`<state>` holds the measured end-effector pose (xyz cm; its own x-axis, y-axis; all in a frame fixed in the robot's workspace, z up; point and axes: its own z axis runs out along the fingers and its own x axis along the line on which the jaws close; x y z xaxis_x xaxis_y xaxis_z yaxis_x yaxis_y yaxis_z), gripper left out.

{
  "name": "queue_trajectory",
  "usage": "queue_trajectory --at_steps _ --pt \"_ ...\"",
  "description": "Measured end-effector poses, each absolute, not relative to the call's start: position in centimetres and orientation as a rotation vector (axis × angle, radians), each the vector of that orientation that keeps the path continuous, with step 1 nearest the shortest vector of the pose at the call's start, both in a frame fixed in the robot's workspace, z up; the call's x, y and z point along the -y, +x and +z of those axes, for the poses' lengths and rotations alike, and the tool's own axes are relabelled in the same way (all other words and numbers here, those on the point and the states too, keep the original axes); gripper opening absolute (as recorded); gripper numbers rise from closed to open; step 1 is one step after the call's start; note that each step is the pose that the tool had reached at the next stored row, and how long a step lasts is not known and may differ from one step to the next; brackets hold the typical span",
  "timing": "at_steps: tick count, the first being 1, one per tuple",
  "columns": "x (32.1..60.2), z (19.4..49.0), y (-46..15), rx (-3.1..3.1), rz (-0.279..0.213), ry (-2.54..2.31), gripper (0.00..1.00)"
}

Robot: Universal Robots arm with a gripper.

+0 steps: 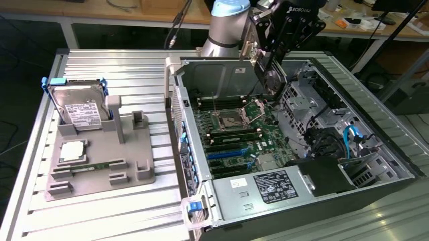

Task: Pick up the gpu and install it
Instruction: 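Insert the gpu into the slot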

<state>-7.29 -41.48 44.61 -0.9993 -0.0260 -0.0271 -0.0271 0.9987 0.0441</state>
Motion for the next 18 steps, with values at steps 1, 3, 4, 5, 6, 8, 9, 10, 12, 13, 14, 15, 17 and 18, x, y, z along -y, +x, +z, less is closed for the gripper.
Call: queue_trajectory --at_steps 1,3,4,5,6,8,9,10,12,13,14,15,17,18 --pt "41.48 44.62 -7.29 -3.114 0.069 -0.041 0.27" --pt "41.47 44.61 -7.29 -3.114 0.069 -0.058 0.27" --pt "41.47 44.62 -7.29 -3.114 0.07 -0.068 0.27" --pt "41.47 44.62 -7.29 -3.114 0.07 -0.084 0.27" --pt "41.47 44.62 -7.29 -3.113 0.07 -0.106 0.27" --pt "41.47 44.62 -7.27 -3.111 0.071 -0.178 0.27" --pt "41.48 44.62 -7.25 -3.109 0.072 -0.222 0.27" --pt "41.48 44.62 -7.23 -3.107 0.072 -0.257 0.27" --pt "41.48 44.61 -7.17 -3.1 0.073 -0.341 0.27" --pt "41.48 44.62 -7.14 -3.094 0.074 -0.394 0.27" --pt "41.48 44.62 -7.12 -3.091 0.074 -0.423 0.27" --pt "41.48 44.62 -7.11 -3.088 0.074 -0.444 0.27" --pt "41.48 44.61 -7.09 -3.084 0.075 -0.479 0.27" --pt "41.48 44.62 -7.09 -3.081 0.075 -0.501 0.27"
